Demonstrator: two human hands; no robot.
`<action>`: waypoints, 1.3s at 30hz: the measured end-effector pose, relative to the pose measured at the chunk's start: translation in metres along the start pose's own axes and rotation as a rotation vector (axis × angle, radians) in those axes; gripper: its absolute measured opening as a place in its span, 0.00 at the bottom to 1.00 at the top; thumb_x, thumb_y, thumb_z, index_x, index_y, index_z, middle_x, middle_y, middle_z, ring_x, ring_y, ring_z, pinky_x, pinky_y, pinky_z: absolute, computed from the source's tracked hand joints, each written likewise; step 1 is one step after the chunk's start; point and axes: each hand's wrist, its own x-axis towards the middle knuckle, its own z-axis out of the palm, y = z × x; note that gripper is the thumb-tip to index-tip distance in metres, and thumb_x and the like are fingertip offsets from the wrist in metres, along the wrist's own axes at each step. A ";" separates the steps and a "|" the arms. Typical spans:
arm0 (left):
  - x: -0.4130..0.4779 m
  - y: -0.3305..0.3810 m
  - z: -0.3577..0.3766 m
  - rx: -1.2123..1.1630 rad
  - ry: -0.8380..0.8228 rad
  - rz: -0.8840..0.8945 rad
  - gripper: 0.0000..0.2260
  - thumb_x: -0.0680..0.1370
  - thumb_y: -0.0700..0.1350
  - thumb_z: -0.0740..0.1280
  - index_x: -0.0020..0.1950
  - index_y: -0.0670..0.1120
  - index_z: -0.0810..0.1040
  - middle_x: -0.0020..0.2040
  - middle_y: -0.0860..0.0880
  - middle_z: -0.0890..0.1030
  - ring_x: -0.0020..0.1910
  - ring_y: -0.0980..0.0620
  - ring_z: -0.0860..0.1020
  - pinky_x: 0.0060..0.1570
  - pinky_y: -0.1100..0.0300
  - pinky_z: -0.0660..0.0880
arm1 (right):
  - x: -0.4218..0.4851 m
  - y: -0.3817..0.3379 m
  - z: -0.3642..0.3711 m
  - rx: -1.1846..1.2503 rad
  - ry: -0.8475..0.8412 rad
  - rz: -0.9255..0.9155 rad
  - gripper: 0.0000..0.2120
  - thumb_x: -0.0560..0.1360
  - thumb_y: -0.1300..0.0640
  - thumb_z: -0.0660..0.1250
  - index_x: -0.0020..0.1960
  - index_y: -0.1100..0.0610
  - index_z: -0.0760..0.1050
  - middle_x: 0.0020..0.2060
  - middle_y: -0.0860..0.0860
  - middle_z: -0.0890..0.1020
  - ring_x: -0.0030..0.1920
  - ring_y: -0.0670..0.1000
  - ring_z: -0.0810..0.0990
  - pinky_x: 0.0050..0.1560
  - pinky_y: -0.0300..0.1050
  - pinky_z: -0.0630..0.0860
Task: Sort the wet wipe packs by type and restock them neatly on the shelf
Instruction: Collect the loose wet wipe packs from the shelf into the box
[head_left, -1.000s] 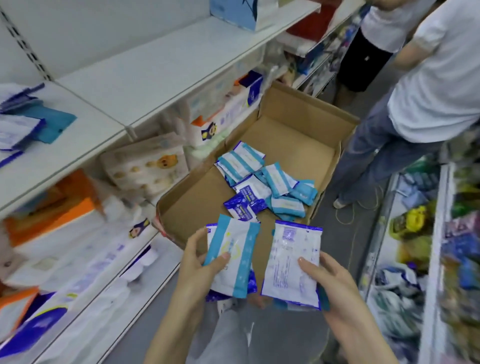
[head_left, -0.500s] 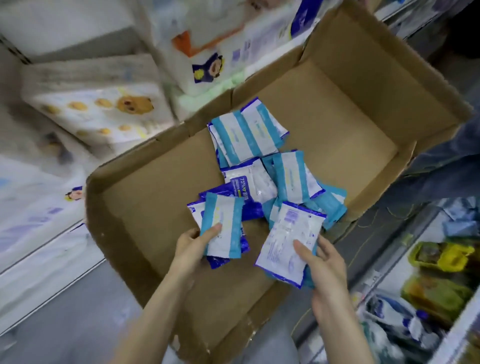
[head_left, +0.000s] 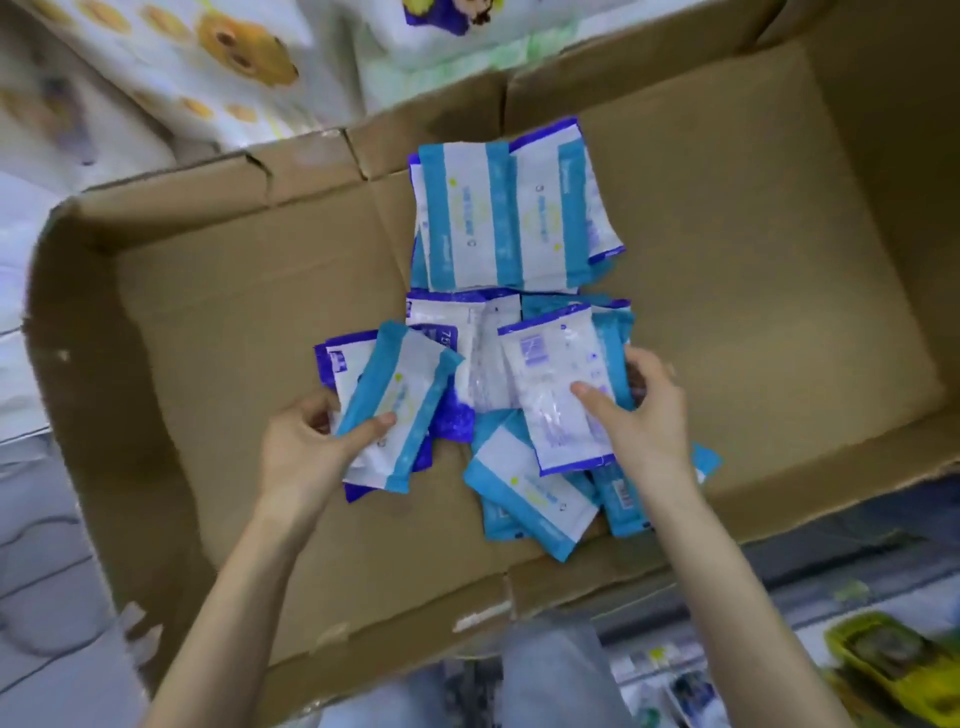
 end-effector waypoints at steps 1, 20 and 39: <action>-0.010 0.007 -0.002 -0.091 0.008 0.008 0.12 0.66 0.42 0.77 0.46 0.41 0.81 0.44 0.45 0.85 0.43 0.44 0.83 0.41 0.52 0.80 | 0.003 0.000 0.001 -0.043 0.018 -0.002 0.17 0.69 0.60 0.75 0.53 0.50 0.72 0.50 0.50 0.71 0.47 0.45 0.73 0.52 0.36 0.70; 0.003 0.011 0.116 0.508 0.094 0.258 0.33 0.78 0.60 0.60 0.78 0.56 0.48 0.77 0.48 0.53 0.73 0.46 0.53 0.70 0.47 0.55 | 0.018 0.002 -0.011 0.037 -0.244 0.076 0.33 0.69 0.42 0.68 0.70 0.52 0.65 0.64 0.49 0.73 0.65 0.50 0.73 0.66 0.54 0.70; -0.021 0.009 0.020 0.237 0.145 0.397 0.27 0.77 0.60 0.59 0.71 0.47 0.68 0.65 0.47 0.71 0.66 0.51 0.68 0.64 0.60 0.64 | -0.037 -0.053 0.014 -0.404 -0.056 -0.210 0.38 0.75 0.45 0.66 0.78 0.50 0.50 0.77 0.50 0.55 0.76 0.51 0.52 0.75 0.51 0.50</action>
